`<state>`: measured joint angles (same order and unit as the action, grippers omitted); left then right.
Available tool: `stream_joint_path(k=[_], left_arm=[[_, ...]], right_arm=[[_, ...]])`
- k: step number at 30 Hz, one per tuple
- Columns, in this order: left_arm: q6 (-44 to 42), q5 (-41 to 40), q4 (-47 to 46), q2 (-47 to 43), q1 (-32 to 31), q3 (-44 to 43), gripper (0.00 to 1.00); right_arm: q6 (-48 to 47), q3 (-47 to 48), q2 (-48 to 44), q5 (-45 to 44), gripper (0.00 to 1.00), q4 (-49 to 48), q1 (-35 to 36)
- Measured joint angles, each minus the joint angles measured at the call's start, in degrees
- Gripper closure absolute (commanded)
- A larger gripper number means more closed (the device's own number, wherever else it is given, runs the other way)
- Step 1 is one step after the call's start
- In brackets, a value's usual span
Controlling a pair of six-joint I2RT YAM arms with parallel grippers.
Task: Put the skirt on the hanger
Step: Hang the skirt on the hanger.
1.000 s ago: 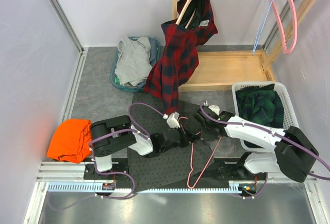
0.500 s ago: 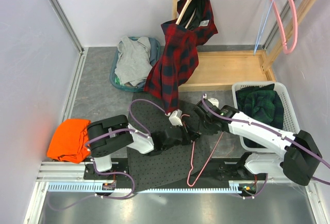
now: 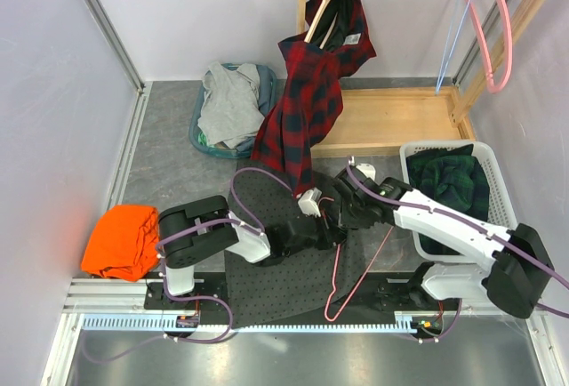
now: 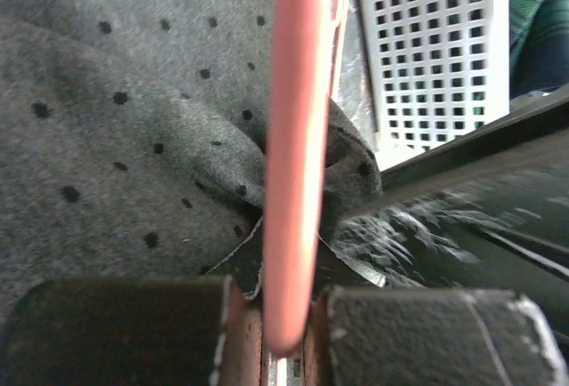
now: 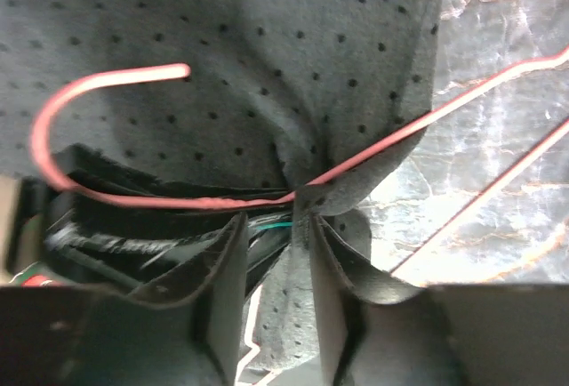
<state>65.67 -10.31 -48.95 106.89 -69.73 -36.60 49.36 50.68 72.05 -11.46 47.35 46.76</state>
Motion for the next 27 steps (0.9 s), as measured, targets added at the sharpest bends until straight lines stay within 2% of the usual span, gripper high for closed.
stream_joint_path(k=[6, 12, 16, 21, 25, 27], left_arm=[[0.0, -0.6, 1.7, -0.2, -0.1, 0.0, 0.98], [0.0, -1.5, 3.5, -1.3, -0.3, 0.0, 0.98], [0.0, -1.6, 3.9, -1.5, -0.4, 0.0, 0.98], [0.0, -1.8, 4.7, -2.0, -0.4, 0.0, 0.98], [0.0, -2.1, 5.2, -2.4, -0.4, 0.0, 0.98], [0.0, -2.2, 5.4, -2.6, -0.4, 0.2, 0.98]], right_arm=[[1.5, -2.5, -6.0, 0.0, 0.41, -1.4, 0.0], [3.5, -7.3, -11.5, 0.0, 0.39, -1.1, 0.0], [5.2, -10.1, -15.3, -0.3, 0.32, -0.8, 0.0], [6.7, -12.5, -18.5, 0.0, 0.29, -0.1, 0.0], [6.8, -14.6, -17.6, 1.4, 0.29, 0.1, 0.0], [6.3, -15.5, -16.3, 3.5, 0.38, -0.1, 0.0]])
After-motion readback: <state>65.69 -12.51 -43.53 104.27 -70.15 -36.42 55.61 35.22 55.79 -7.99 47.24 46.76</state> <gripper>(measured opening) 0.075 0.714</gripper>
